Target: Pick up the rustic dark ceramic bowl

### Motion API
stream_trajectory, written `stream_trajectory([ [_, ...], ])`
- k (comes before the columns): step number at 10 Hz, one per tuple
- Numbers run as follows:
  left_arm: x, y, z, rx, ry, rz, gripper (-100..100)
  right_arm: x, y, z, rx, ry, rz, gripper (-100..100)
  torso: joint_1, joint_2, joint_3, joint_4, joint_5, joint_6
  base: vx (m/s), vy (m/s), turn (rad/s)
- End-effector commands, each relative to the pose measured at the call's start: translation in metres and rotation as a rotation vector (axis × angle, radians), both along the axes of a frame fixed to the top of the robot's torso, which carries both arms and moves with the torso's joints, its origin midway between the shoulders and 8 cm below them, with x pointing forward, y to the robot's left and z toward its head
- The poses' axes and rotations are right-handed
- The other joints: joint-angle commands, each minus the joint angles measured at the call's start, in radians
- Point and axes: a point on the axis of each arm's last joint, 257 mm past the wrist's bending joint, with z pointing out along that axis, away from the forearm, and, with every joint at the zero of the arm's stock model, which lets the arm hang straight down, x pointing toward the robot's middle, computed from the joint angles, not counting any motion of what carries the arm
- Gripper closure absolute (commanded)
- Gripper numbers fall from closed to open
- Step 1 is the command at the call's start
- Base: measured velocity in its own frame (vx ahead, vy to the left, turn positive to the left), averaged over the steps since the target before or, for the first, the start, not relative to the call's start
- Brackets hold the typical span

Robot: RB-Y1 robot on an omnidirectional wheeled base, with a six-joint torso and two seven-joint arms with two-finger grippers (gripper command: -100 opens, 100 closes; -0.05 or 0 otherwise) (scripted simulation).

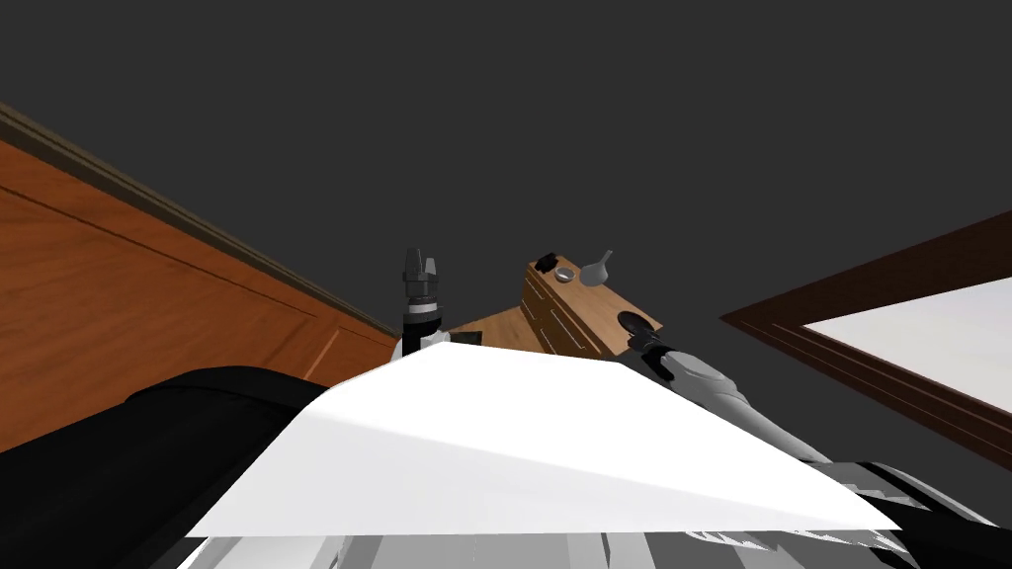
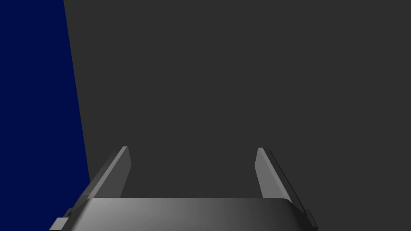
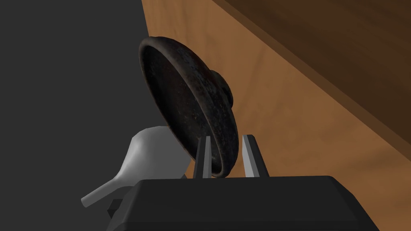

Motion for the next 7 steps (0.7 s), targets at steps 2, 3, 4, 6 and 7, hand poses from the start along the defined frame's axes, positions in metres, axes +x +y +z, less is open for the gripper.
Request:
stream_trajectory([
  [2, 0.000, 0.000, 0.000, 0.000, 0.000, 0.000, 0, -0.006, 0.005, 0.007, -0.009, -0.008, 0.042, 100, 0.000, 0.001, 0.001, 0.000, 0.000, -0.001, 0.095, 0.036, -0.117],
  [3, 0.000, 0.000, 0.000, 0.000, 0.000, 0.000, 0, -0.004, 0.003, 0.011, -0.020, -0.013, 0.045, 100, -0.001, 0.002, 0.001, 0.000, 0.001, 0.001, 0.078, 0.034, -0.095],
  [4, 0.000, 0.000, 0.000, 0.000, 0.000, 0.000, 0, -0.009, 0.004, 0.016, -0.030, -0.016, 0.066, 100, -0.001, 0.003, 0.002, 0.001, 0.001, 0.000, 0.081, 0.045, -0.158],
  [6, 0.000, 0.000, 0.000, 0.000, 0.000, 0.000, 0, -0.008, 0.005, 0.015, -0.027, -0.016, 0.065, 100, 0.000, 0.004, 0.003, 0.001, 0.001, 0.000, 0.044, 0.029, -0.064],
  [7, 0.000, 0.000, 0.000, 0.000, 0.000, 0.000, 0, -0.008, 0.005, 0.016, -0.029, -0.016, 0.067, 0, -0.001, 0.006, 0.004, 0.002, 0.001, -0.001, 0.000, 0.000, 0.000],
])
